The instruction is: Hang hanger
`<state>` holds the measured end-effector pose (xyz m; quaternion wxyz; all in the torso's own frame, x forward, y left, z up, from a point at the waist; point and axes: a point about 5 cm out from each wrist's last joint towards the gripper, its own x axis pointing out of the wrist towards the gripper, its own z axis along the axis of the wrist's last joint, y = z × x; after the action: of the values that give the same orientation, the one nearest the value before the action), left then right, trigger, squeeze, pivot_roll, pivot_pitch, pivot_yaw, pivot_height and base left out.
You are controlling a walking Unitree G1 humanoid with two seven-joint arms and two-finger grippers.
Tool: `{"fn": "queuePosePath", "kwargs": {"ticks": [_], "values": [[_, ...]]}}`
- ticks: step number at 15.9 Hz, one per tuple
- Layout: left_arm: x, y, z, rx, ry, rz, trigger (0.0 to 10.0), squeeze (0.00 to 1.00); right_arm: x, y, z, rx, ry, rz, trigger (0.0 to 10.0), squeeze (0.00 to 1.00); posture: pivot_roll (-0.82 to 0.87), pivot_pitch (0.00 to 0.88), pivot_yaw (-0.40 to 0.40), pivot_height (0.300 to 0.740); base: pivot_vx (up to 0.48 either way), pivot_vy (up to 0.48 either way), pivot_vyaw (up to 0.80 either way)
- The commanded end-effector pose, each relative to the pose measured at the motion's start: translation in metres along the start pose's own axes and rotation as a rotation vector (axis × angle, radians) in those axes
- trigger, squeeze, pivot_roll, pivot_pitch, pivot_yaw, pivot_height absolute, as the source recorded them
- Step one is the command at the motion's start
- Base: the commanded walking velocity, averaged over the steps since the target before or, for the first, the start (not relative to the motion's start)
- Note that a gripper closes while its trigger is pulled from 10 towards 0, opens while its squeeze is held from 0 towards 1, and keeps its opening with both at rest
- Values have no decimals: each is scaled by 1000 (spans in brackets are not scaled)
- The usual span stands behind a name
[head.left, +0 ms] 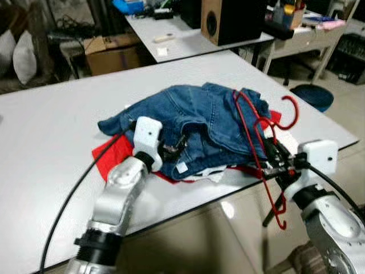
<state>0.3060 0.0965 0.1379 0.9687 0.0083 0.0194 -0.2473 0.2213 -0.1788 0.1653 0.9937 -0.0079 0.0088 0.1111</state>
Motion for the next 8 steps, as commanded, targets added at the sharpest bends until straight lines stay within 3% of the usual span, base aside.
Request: {"fn": "queuePosePath", "kwargs": {"ticks": [1, 6, 7, 8], "values": [[3, -5, 3, 20, -14, -16, 10000, 1000, -2, 0, 5, -4, -26, 2, 10000, 0, -70, 1, 73, 740, 0, 0, 0], [8, 0, 7, 6, -37, -4, 10000, 1000, -6, 4, 4, 8, -39, 0, 10000, 0, -66, 0, 91, 740, 0, 0, 0], [13, 1, 6, 4, -34, 4, 2000, 953, -5, 6, 4, 9, -40, 3, 10000, 0, -66, 0, 95, 740, 0, 0, 0], [17, 2, 7, -1, -35, 11, 0, 59, -5, 7, 4, 11, -45, 6, 10000, 0, -66, 0, 97, 740, 0, 0, 0]]}}
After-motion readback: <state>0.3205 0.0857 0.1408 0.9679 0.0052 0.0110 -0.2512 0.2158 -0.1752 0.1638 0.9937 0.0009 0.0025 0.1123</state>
